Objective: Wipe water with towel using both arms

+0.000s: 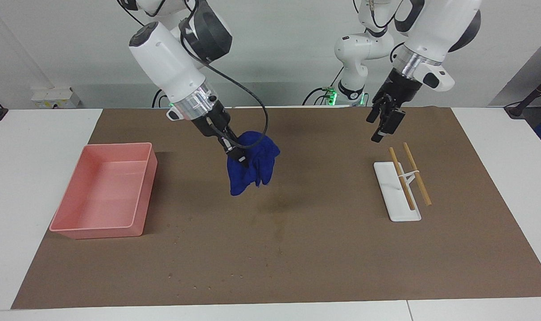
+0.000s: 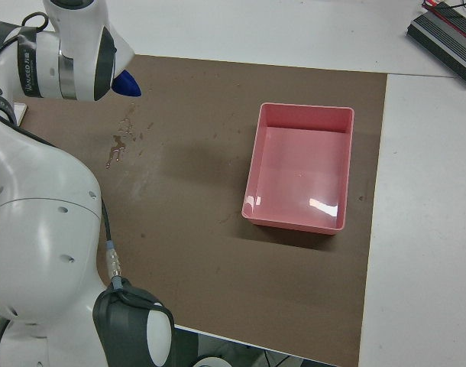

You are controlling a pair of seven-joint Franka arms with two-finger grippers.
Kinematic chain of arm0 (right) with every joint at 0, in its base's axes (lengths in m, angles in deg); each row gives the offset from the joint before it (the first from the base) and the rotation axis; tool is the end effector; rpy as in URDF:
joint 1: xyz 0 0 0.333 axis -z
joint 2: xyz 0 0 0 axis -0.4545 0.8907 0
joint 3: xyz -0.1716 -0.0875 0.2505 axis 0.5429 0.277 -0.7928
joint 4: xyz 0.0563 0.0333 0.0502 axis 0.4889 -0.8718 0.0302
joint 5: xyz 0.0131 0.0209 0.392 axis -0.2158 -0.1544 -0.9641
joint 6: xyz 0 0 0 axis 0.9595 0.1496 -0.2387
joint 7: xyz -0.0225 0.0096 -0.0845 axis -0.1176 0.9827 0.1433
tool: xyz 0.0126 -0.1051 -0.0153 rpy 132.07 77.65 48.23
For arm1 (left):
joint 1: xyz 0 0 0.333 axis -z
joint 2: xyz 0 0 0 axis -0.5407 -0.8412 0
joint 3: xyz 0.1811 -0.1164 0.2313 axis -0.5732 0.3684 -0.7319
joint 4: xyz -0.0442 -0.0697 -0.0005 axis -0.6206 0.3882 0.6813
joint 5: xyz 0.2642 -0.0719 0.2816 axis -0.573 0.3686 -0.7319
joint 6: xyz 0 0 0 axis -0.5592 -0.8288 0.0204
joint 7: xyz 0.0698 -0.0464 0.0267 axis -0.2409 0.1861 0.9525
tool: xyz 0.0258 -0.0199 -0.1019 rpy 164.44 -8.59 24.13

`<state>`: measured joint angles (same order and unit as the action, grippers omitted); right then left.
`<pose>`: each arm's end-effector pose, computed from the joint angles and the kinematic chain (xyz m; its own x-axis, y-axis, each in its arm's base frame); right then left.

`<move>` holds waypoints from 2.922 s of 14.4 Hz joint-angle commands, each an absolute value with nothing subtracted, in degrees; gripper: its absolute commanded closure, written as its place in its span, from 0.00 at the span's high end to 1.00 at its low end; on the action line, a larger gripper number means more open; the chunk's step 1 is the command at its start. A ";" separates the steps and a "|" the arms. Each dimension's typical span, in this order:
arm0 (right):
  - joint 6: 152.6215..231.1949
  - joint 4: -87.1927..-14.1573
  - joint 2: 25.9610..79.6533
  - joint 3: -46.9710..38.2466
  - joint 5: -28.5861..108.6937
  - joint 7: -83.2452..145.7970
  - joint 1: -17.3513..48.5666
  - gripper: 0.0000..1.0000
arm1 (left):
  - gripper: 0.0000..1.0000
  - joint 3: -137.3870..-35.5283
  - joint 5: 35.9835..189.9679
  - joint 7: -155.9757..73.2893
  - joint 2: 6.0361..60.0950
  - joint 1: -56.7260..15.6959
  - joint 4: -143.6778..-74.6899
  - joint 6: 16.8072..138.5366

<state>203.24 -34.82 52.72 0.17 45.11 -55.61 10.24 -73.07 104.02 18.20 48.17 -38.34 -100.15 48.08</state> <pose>0.6395 0.2351 0.5568 0.3838 -0.8543 -0.3506 -0.8693 -0.2062 -0.4491 0.5404 -0.1309 0.6214 0.4014 0.8965 -0.1875 0.8963 -0.3424 0.2818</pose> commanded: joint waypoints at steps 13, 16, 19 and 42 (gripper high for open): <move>233.30 -27.08 79.38 -0.59 57.09 -29.81 3.39 0.00 | 1.00 -75.77 92.50 -42.90 47.89 -40.73 -94.58 30.36; 234.53 -27.78 80.27 -0.59 59.04 -30.33 1.37 0.00 | 1.00 -75.51 92.24 -42.81 40.86 -38.63 -85.35 25.95; 235.59 -34.70 78.17 -0.50 58.95 -30.69 -0.38 0.00 | 1.00 -74.72 85.30 -48.58 38.30 -38.36 -84.28 25.95; 235.94 -73.57 54.61 -0.41 58.87 -4.01 6.89 0.00 | 1.00 -87.90 84.15 -53.62 45.76 -29.39 -95.17 34.04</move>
<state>235.25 -71.17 54.97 -0.26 58.23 -10.74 3.00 -87.65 83.26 -53.32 44.63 -29.29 -93.89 32.81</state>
